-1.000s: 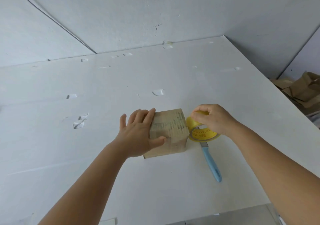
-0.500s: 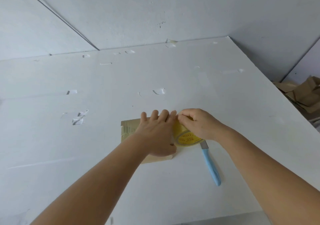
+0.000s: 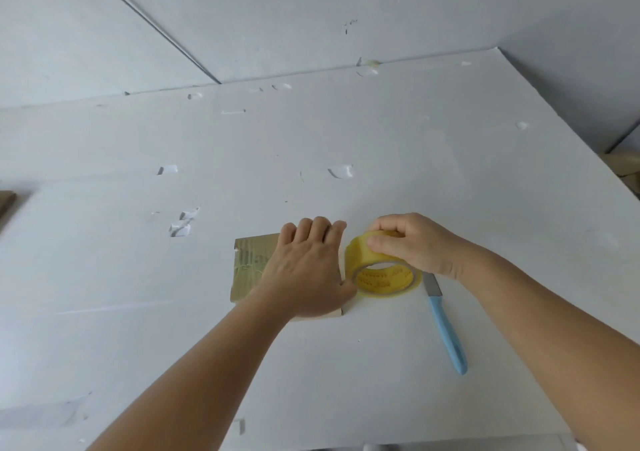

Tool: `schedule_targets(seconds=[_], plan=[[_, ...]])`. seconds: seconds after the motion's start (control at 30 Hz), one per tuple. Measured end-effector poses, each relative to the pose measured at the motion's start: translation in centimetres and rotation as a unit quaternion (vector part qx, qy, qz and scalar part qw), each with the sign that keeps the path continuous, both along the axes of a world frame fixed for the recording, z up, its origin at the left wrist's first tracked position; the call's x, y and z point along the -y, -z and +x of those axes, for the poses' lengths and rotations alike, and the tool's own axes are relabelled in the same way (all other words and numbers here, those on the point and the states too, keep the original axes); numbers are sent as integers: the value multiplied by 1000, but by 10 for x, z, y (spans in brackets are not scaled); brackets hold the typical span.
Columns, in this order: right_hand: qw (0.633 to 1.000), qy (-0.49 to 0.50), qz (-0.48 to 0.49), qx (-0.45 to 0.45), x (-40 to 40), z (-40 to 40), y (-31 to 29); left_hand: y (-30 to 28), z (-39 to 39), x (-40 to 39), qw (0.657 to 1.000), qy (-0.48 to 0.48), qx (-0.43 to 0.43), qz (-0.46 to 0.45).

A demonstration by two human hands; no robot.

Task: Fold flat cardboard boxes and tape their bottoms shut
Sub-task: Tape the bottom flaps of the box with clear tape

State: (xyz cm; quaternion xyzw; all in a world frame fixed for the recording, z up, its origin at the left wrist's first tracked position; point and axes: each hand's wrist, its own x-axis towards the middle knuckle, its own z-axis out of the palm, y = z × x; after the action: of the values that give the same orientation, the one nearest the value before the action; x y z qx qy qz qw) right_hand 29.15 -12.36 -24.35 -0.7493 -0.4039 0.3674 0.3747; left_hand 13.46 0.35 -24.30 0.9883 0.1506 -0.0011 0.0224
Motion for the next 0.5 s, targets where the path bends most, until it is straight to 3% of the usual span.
schedule_targets(seconds=[0.17,0.37,0.43,0.5], plan=[[982,-10,-127,138,-2,7,1,-1,0,0,1000,-5,-8,-10],[958,-29,-164,235,-3,12,-1,-5,0,-2,999,-6,-21,-29],[972,-20,-140,189,4,16,-2,-8,-1,-2,999,-8,-34,-38],[992,9,-97,84,10,18,-2,-11,-1,-2,997,-15,-36,-66]])
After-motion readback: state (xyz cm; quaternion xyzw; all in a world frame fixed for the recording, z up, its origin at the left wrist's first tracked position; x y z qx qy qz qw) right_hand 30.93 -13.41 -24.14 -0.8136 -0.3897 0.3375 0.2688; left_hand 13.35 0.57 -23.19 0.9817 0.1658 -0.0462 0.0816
